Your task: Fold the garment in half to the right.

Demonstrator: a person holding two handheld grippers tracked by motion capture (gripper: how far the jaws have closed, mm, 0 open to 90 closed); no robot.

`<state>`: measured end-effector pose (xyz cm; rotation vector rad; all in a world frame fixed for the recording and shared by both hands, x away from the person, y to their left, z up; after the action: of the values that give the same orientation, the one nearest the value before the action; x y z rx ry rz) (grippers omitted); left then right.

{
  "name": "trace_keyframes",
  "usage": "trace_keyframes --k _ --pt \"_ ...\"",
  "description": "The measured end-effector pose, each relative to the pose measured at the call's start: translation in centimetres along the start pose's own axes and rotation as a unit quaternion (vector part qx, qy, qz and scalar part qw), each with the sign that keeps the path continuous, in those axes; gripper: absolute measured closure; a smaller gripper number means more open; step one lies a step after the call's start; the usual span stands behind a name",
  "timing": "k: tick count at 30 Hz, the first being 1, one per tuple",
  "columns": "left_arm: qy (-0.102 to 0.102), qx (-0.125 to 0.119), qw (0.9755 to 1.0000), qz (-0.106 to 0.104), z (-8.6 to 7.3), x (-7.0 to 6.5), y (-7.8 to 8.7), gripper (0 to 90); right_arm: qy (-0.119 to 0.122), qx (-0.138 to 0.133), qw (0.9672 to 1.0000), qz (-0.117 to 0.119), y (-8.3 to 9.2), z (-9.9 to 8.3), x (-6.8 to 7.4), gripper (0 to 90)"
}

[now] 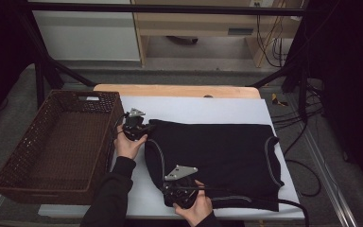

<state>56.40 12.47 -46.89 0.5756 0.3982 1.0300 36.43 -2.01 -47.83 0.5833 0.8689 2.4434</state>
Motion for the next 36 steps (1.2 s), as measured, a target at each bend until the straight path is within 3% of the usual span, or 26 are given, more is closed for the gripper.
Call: trace_keyframes --k 12,18,31,36 --pt "-0.018 -0.013 0.9997 0.010 1.9 0.1 2.1 83.1 -0.011 -0.032 0.9991 0.025 1.0 0.9 0.5 79.4" --pt "-0.015 -0.018 0.9996 0.018 2.6 0.5 2.9 83.2 -0.015 -0.053 0.9977 0.039 1.5 1.9 0.6 79.3" --pt "-0.019 -0.028 0.9991 0.025 4.0 0.8 4.1 83.3 -0.009 -0.083 0.9953 0.049 2.2 3.0 0.6 79.3" --pt "-0.017 -0.032 0.9988 0.032 4.7 1.0 4.8 83.4 0.004 -0.091 0.9948 0.046 2.4 3.9 0.9 79.3"
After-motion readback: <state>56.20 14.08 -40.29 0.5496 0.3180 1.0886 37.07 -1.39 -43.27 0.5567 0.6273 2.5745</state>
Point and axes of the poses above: each handheld gripper's, and its own axes: y roughly backward along the jaws, z roughly out of its top, x roughly to its left, the point moved 5 cm from there along -y, roughly forward along the jaws, and after that the axes turned 8 degrees about z, right-handed, at the moved point
